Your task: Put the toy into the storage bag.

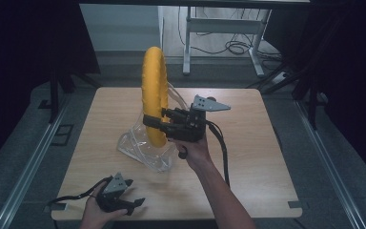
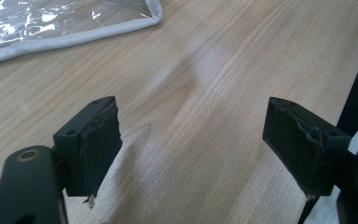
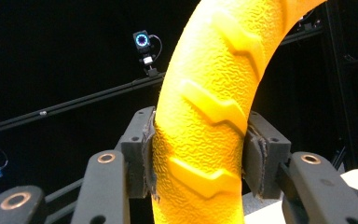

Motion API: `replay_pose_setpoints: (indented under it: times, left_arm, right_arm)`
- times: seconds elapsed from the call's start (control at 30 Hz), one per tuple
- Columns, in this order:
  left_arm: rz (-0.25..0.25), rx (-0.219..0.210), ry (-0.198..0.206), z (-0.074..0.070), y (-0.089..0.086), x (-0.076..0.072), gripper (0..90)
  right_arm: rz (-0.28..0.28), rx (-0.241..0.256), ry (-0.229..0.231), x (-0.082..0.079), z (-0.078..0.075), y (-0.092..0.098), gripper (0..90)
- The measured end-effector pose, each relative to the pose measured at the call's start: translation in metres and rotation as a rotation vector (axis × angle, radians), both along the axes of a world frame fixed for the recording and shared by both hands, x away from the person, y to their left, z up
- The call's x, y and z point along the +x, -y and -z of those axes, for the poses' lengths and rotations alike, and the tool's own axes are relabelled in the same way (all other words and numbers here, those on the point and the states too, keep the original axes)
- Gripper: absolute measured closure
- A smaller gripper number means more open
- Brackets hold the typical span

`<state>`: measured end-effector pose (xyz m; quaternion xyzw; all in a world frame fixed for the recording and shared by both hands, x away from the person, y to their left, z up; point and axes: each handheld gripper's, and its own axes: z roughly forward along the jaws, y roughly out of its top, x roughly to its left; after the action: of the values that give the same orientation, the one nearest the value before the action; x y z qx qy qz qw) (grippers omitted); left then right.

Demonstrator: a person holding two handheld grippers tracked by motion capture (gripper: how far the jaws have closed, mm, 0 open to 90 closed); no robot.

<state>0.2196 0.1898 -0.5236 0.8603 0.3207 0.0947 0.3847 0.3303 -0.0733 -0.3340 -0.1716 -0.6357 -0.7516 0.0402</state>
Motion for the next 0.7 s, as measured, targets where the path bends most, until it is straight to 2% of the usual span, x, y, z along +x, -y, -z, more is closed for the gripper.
replay_pose_setpoints:
  times: [0.3, 0.7]
  left_arm:
    - [0.001, 0.002, 0.0, 0.0, 0.0, 0.0, 19.0]
    - [0.002, 0.003, -0.002, 0.0, 0.0, 0.0, 19.0]
  right_arm:
    - [0.005, -0.021, -0.022, 0.006, 0.017, -0.003, 51.5]
    - [0.004, -0.037, -0.076, 0.012, 0.041, -0.005, 51.6]
